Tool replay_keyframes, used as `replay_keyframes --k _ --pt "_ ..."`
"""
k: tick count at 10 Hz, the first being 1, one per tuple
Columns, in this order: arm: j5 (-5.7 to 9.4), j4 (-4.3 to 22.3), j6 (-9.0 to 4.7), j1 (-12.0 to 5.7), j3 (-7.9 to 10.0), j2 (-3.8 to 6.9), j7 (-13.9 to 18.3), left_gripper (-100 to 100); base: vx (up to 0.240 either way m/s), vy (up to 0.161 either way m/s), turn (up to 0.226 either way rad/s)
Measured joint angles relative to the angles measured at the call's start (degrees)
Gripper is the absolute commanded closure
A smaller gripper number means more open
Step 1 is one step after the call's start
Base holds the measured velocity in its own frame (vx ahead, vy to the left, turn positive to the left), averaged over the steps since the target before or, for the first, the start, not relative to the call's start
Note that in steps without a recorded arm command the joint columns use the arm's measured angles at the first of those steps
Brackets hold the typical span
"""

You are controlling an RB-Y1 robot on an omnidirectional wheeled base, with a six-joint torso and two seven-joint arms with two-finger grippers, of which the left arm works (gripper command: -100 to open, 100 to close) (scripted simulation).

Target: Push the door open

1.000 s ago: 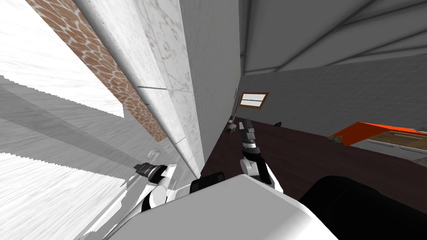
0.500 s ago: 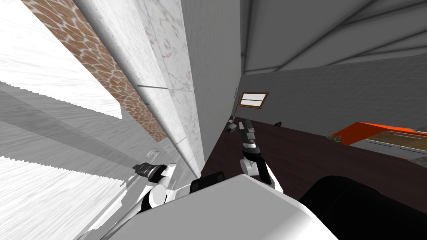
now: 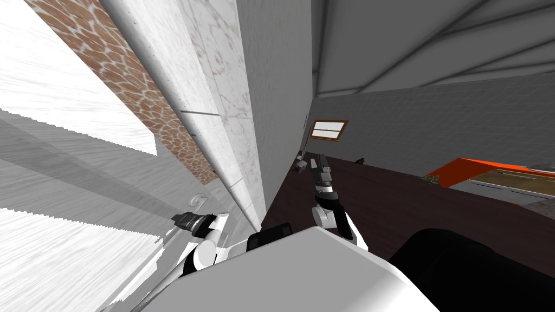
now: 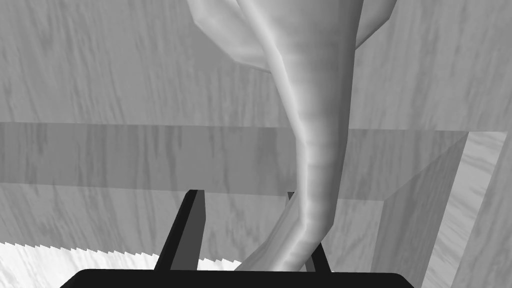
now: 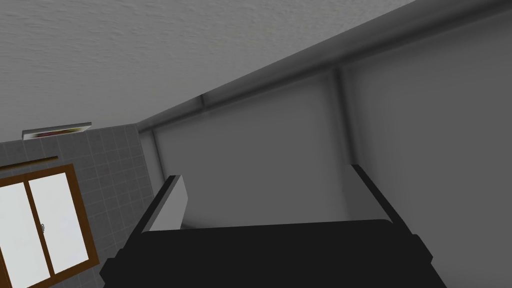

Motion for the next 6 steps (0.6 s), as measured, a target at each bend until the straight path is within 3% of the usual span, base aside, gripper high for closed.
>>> replay_keyframes --k 2,3,6 --pt "0.05 -1.8 0.74 0.47 0.04 -0.67 -0.6 100 0.0 0.018 0.0" --pt "0.02 0.2 0.16 -0.1 0.0 0.07 -0.1 100 -0.005 0.033 -0.028" --pt "1.28 0.4 -0.54 -0.18 1.27 -0.24 -0.7 100 -0.03 0.084 -0.167"
